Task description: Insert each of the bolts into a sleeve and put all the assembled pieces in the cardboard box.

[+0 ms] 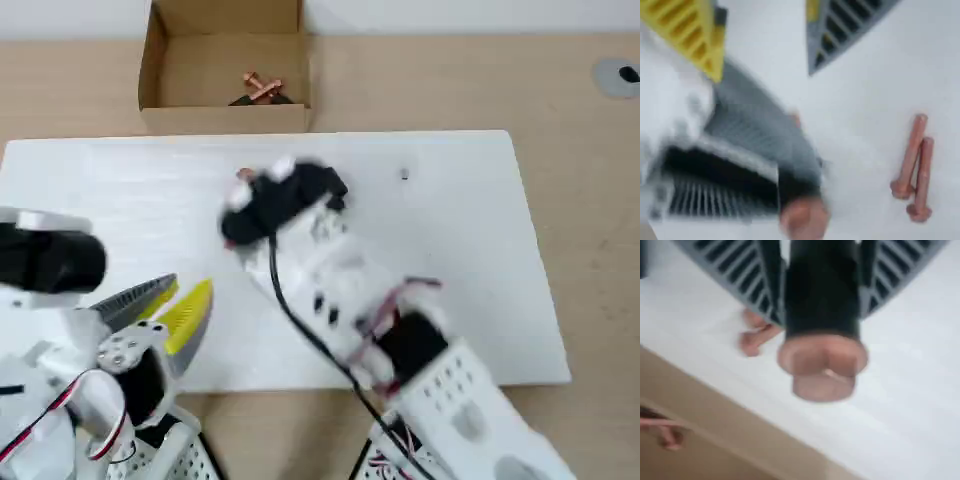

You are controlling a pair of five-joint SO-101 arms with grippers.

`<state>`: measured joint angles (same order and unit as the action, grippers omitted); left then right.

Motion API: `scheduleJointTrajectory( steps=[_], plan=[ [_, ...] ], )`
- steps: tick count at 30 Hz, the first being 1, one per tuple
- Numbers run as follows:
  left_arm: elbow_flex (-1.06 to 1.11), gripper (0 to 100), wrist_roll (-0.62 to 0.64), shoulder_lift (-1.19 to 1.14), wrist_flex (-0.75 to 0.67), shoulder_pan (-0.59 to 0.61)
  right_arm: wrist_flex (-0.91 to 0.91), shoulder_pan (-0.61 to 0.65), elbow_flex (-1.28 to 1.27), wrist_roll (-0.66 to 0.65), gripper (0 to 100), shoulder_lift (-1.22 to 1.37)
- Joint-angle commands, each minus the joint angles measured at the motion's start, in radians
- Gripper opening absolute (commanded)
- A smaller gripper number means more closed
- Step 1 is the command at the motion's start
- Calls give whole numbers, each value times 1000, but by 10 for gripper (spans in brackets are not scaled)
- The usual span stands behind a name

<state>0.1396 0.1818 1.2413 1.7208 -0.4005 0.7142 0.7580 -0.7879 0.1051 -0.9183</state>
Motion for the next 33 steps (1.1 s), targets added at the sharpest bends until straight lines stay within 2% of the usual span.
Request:
scheduleJointTrajectory(
  steps=[1, 6, 14, 20, 27, 33],
  plan=[
    [-35, 120, -37, -36, 5, 143, 43, -79, 302, 12, 9, 228],
    [55, 120, -184, -35, 2, 361, 114, -133, 656, 8, 9, 532],
    [169, 120, -328, -33, 2, 551, 115, -228, 1257, -14, 9, 1069],
    [239, 123, -413, -33, 2, 569, 166, -257, 1693, -15, 9, 1461],
    [347, 122, -414, -33, -74, 577, 163, -294, 2111, -17, 9, 1910],
    [393, 122, -413, -33, -133, 608, 49, -341, 2324, -17, 9, 2206]
  ],
)
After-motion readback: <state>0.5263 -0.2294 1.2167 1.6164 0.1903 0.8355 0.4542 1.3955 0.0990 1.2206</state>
